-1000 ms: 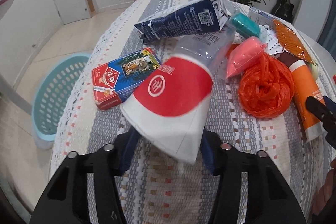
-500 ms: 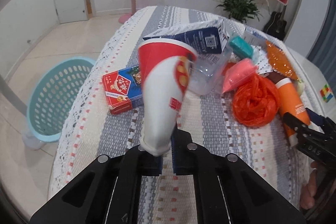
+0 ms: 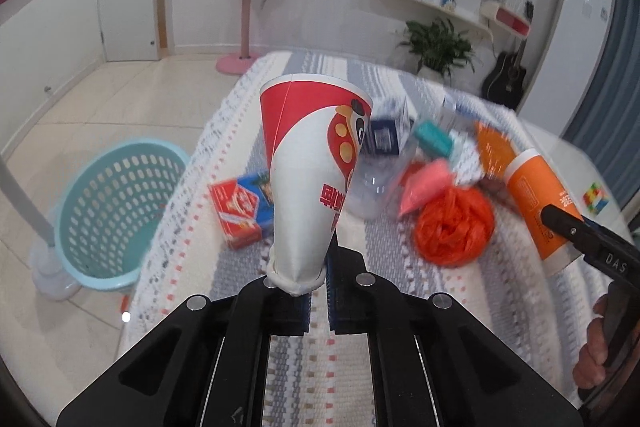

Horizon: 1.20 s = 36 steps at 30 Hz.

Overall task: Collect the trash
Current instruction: 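Carry both cups over the blue basket and open both tools to drop them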

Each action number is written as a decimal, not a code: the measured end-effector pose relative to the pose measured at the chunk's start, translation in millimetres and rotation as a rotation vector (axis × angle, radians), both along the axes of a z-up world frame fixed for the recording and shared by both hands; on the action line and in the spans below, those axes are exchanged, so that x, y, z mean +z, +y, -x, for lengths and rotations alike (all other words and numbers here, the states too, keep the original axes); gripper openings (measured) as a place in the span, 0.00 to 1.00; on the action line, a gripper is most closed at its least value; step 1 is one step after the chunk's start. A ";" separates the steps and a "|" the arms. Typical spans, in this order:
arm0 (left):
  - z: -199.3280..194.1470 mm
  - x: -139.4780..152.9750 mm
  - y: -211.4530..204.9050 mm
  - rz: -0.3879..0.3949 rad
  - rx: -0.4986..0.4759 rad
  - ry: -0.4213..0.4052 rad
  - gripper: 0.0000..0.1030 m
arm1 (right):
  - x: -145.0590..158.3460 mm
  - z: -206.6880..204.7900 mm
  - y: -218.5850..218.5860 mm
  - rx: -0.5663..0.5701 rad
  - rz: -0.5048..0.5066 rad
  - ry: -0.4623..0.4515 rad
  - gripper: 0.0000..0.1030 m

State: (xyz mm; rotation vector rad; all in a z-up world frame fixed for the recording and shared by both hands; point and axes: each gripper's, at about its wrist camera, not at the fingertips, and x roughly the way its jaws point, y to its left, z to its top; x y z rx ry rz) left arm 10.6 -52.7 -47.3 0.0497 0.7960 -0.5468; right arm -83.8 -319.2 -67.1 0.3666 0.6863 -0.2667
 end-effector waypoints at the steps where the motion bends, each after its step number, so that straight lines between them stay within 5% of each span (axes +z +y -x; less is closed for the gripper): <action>1: -2.9 7.5 6.4 0.022 0.004 0.000 0.04 | 9.0 -1.9 5.4 0.008 0.019 -0.014 0.71; 10: -56.1 57.8 85.2 0.091 0.126 0.005 0.04 | 93.5 -67.1 95.0 0.220 0.128 -0.196 0.71; 17: -123.2 52.5 147.5 0.118 0.218 0.056 0.04 | 108.8 -140.4 172.3 0.373 0.152 -0.217 0.72; 28: -201.8 -42.2 187.2 0.088 0.262 0.274 0.01 | 38.1 -241.0 258.9 0.498 0.155 -0.013 0.72; 34: -207.9 -73.0 205.0 0.073 0.309 0.318 0.01 | -8.8 -273.6 285.8 0.533 0.149 0.116 0.77; 36: -205.1 -72.0 211.3 0.064 0.329 0.302 0.12 | -14.6 -277.6 289.1 0.545 0.153 0.132 0.78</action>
